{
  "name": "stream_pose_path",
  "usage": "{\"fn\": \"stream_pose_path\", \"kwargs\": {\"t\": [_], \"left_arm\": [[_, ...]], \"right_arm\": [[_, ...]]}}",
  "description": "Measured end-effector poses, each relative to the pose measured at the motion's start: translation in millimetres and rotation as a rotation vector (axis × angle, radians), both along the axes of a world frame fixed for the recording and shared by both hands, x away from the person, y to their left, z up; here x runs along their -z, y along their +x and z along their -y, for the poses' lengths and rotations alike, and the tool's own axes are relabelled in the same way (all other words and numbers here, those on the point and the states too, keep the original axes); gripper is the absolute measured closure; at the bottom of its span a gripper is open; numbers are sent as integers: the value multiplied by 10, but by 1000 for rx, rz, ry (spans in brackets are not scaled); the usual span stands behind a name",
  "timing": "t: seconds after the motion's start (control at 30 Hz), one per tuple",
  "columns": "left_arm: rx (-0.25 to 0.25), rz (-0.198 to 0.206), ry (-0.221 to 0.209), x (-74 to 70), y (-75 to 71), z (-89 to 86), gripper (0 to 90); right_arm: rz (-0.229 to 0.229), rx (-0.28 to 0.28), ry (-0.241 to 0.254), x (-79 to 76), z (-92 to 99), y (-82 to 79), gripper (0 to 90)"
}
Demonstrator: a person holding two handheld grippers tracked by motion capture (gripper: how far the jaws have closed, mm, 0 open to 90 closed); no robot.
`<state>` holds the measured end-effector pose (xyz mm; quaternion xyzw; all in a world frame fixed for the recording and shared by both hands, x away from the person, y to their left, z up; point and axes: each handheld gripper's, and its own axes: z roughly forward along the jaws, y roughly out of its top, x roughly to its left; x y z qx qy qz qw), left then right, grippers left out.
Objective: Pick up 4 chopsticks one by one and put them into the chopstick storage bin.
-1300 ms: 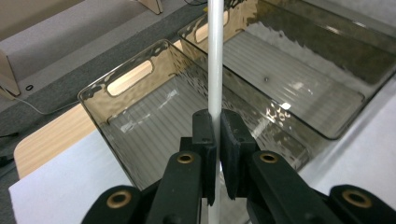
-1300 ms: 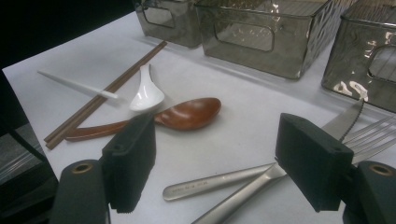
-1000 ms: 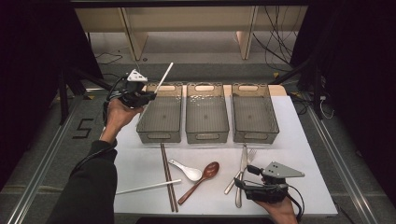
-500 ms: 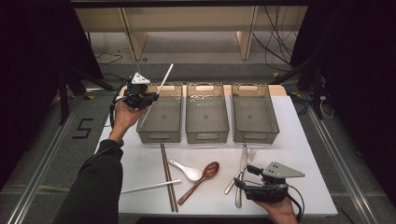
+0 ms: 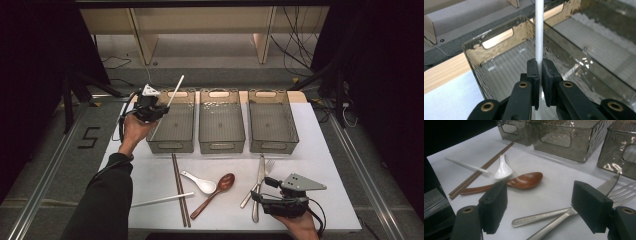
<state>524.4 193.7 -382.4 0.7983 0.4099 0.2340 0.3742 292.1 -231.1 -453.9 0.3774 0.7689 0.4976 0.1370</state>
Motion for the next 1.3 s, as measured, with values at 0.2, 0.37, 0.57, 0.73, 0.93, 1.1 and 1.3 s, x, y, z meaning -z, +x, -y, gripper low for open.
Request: {"fn": "stream_pose_path", "kwargs": {"t": [0.2, 0.37, 0.57, 0.73, 0.93, 1.1, 1.3], "left_arm": [[-6, -27, 3, 88, 5, 4, 844], [-14, -48, 7, 124, 18, -1, 841], [-20, -76, 2, 171, 26, -14, 832], [-32, -97, -6, 227, 32, -24, 752], [-71, -166, -31, 166, -9, -87, 543], [-52, -184, -74, 28, -182, -108, 353], [23, -208, -84, -78, -501, -114, 248]], "right_arm": [[2, -2, -3, 4, -2, 3, 297], [0, -1, -3, 1, -2, 0, 298], [0, 0, -2, 2, -1, 0, 298], [-1, 1, -1, 0, 0, -1, 297], [-4, 1, 0, 4, 2, -1, 297], [-3, 2, -1, 4, 1, 2, 297], [-5, 4, -2, 1, 4, 2, 297]]}}
